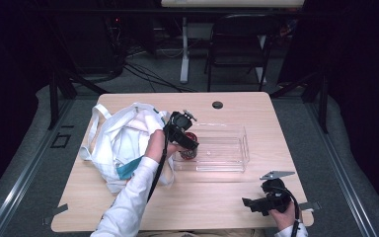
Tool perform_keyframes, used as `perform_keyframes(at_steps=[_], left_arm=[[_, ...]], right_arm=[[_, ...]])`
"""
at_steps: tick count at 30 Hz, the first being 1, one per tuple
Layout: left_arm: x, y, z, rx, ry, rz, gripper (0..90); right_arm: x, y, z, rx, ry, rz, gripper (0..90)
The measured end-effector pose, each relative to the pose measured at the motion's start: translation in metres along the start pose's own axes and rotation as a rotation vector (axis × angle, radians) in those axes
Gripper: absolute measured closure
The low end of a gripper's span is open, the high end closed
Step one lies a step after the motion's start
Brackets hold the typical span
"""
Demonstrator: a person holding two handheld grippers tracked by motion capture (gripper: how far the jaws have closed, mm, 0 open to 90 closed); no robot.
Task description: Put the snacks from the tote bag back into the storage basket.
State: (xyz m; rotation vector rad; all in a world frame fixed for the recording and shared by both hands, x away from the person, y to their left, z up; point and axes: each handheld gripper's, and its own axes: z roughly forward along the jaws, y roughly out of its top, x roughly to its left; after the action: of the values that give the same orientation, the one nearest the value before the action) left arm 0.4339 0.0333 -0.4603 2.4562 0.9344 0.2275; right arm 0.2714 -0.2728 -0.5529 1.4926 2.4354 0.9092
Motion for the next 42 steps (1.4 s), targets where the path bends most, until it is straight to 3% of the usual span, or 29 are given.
perform_keyframes(at_steps=[8, 17, 26, 30, 42], left_arm=[[0.001, -0.006, 0.011, 0.037, 0.003, -0.025, 26.6], [0.001, -0.009, 0.013, 0.04, 0.002, -0.032, 26.7], [-0.001, -0.015, 0.02, 0.05, 0.009, -0.067, 27.2], [-0.003, -0.017, 0.025, 0.072, 0.016, -0.06, 27.4], [-0.005, -0.02, 0.023, 0.066, 0.021, -0.071, 27.4]], right_arm=[[0.0, 0.0, 0.0, -0.002, -0.004, 0.001, 4.6], [-0.001, 0.0, 0.0, -0.004, -0.005, 0.003, 4.7], [0.0, 0.0, 0.0, -0.002, -0.01, -0.001, 4.7], [0.0, 0.0, 0.0, -0.001, -0.009, 0.001, 4.7], [0.0, 0.0, 0.0, -0.002, -0.008, -0.002, 4.7]])
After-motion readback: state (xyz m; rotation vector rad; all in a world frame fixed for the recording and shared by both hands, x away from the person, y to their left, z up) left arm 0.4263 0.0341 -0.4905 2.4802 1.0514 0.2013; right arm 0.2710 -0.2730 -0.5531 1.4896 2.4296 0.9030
